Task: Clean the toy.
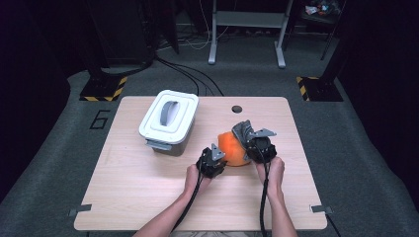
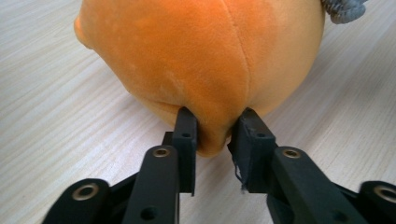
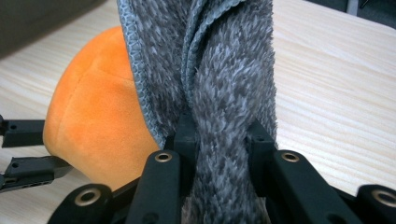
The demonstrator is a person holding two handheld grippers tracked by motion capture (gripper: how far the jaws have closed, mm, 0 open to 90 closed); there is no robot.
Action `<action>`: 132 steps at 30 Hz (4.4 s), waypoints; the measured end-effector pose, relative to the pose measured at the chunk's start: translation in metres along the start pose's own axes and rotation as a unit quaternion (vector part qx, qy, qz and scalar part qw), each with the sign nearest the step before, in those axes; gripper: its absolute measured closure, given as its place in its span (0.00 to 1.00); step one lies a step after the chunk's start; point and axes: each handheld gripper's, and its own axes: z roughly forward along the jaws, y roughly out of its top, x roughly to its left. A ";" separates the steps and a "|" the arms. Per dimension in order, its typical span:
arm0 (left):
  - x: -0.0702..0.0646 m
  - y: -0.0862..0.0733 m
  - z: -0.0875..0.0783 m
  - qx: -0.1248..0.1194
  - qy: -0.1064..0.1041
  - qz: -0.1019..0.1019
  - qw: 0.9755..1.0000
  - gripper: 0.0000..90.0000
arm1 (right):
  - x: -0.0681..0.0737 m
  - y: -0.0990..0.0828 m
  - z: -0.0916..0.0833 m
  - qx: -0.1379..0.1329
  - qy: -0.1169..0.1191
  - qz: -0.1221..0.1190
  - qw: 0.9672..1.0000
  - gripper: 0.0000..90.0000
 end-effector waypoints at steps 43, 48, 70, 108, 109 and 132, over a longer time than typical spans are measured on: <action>-0.003 0.000 -0.015 -0.010 -0.046 -0.019 0.999 0.84 | 0.014 -0.009 -0.017 -0.004 0.004 -0.018 1.000 0.81; -0.003 -0.001 -0.015 -0.008 -0.047 -0.021 0.999 0.84 | 0.005 -0.013 -0.014 -0.001 -0.003 -0.005 1.000 0.81; -0.004 -0.001 -0.013 -0.006 -0.045 -0.016 0.999 0.84 | -0.027 -0.033 0.015 0.045 -0.019 0.046 0.998 0.80; -0.006 0.003 -0.014 -0.004 -0.043 -0.002 0.999 0.84 | 0.031 0.006 -0.034 -0.014 0.052 -0.036 0.998 0.80; -0.006 0.003 -0.013 -0.006 -0.042 -0.001 0.999 0.84 | 0.034 0.006 -0.029 -0.006 0.044 -0.042 0.998 0.80; -0.006 0.001 -0.013 -0.007 -0.047 -0.003 0.999 0.84 | -0.013 -0.014 -0.010 0.017 0.001 0.024 1.000 0.80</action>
